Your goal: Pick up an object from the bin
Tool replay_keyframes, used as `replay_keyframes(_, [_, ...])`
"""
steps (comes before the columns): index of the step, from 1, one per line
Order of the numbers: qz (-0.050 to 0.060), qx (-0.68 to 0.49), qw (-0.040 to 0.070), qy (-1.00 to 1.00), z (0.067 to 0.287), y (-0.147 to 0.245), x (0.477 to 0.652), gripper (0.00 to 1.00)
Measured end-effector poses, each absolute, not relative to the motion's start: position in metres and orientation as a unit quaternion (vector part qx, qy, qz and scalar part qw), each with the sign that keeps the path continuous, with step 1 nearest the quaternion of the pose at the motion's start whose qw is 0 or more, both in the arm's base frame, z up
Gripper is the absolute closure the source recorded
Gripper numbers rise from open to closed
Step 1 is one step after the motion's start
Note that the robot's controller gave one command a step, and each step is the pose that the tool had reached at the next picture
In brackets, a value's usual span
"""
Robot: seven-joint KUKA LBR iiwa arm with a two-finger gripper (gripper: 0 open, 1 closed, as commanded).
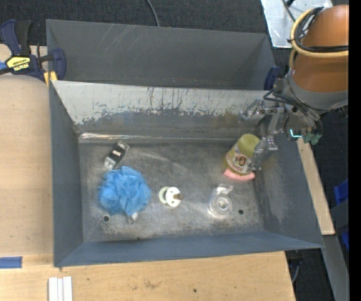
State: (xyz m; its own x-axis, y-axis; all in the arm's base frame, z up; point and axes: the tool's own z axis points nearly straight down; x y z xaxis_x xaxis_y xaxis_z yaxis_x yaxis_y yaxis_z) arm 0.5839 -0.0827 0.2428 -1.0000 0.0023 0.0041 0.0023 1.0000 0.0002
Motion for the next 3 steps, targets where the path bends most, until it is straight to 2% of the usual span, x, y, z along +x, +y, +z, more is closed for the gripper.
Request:
replay_keyframes(1, [0.000, 0.000, -0.002, -1.000, 0.247, -0.082, 0.585, 0.00])
replay_keyframes(2, [0.000, -0.032, -0.004, -0.999, 0.178, -0.109, 0.573, 0.00])
replay_keyframes(3, [-0.002, -0.055, -0.011, -0.998, 0.164, -0.130, 0.553, 0.00])
